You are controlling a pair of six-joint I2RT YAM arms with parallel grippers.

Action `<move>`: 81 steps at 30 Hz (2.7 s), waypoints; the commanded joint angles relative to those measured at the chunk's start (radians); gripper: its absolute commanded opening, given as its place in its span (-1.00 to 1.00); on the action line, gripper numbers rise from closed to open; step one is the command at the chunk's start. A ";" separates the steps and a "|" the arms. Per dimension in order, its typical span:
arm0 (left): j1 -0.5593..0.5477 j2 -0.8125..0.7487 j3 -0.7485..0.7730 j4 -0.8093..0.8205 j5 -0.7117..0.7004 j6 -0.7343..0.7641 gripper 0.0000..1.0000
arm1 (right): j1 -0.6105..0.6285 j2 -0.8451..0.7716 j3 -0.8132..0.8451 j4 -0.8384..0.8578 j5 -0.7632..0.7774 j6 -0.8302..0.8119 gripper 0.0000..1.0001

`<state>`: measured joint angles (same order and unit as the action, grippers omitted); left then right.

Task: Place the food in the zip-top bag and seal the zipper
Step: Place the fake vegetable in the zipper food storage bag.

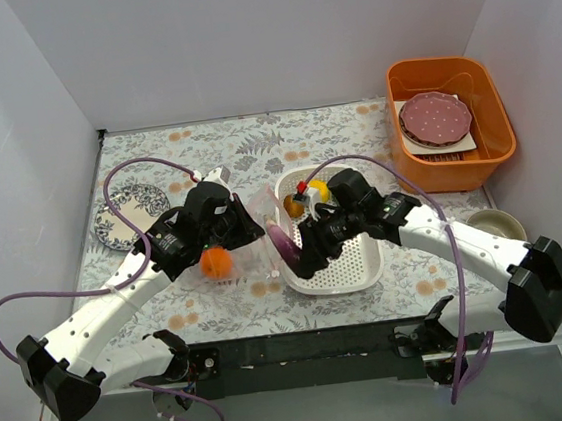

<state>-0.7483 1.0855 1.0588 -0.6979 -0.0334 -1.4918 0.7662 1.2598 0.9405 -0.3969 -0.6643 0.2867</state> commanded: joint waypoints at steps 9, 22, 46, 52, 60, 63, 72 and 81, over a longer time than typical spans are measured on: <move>0.000 -0.038 -0.045 -0.005 0.024 0.036 -1.00 | 0.025 0.194 0.239 -0.120 -0.008 -0.112 -0.40; -0.002 -0.055 -0.053 0.012 0.081 0.071 -1.00 | 0.025 0.354 0.438 -0.229 0.057 -0.109 -0.31; 0.000 -0.042 -0.020 0.021 0.070 0.061 -1.00 | 0.036 0.360 0.462 -0.131 0.222 0.092 0.11; 0.000 -0.050 -0.010 0.011 0.055 0.054 -1.00 | 0.036 0.342 0.458 -0.122 0.269 0.097 0.31; 0.000 -0.061 -0.002 0.005 0.046 0.048 -1.00 | 0.035 0.308 0.429 -0.115 0.334 0.104 0.39; 0.000 -0.058 0.006 0.003 0.046 0.048 -1.00 | 0.036 0.285 0.416 -0.120 0.385 0.115 0.38; 0.000 -0.079 0.021 -0.008 -0.023 0.039 -1.00 | 0.001 0.119 0.301 -0.082 0.624 0.204 0.37; 0.000 -0.075 0.004 -0.015 -0.022 0.036 -1.00 | -0.053 0.003 0.198 -0.100 0.828 0.287 0.60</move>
<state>-0.7483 1.0325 1.0439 -0.7048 -0.0376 -1.4544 0.7315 1.2785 1.1549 -0.4934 0.0250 0.5186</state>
